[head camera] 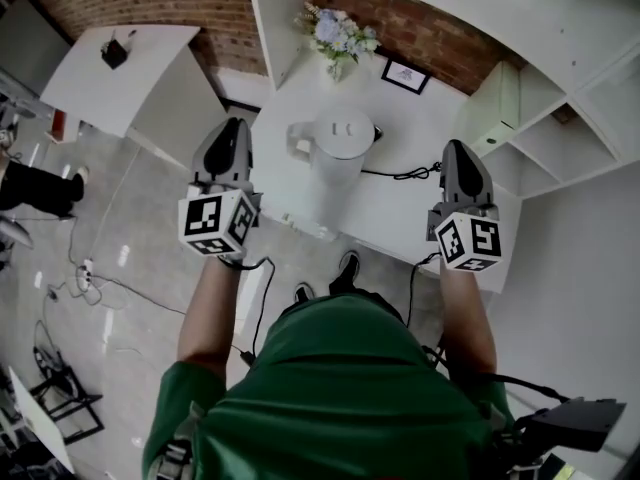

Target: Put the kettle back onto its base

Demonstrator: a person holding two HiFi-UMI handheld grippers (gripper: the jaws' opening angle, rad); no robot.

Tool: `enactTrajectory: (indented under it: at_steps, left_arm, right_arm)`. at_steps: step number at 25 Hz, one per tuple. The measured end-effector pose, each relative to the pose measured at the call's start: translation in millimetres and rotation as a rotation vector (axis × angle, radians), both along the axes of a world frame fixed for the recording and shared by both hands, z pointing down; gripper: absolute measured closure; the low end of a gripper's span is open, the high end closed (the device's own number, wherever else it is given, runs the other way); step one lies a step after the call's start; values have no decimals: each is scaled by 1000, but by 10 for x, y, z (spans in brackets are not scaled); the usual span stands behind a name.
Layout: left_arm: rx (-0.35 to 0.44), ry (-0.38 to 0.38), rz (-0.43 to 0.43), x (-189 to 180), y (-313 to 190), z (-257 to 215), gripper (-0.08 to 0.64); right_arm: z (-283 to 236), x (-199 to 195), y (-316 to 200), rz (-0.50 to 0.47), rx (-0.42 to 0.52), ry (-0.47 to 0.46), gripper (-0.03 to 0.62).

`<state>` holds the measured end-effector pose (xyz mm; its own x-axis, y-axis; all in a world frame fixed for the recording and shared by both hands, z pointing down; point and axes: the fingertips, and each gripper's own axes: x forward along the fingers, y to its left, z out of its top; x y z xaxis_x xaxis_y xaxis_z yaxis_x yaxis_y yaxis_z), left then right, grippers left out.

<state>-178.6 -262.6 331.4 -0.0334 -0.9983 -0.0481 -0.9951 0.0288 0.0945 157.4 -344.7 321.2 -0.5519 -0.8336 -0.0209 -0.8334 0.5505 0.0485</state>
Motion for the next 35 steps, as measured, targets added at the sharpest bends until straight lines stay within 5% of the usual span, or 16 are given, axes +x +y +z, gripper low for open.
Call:
enactTrajectory:
  at_steps: [13, 24, 35]
  left_arm:
    - [-12, -3, -8, -69, 674, 74, 506]
    - [-28, 4, -96, -522, 1389, 180, 506]
    - [-45, 63, -124, -665, 1457, 385, 506]
  right_arm:
    - [-245, 116, 657, 52, 95, 24, 565]
    - [-198, -236, 937, 4, 93, 9, 565]
    - [-185, -477, 966, -37, 89, 34, 566]
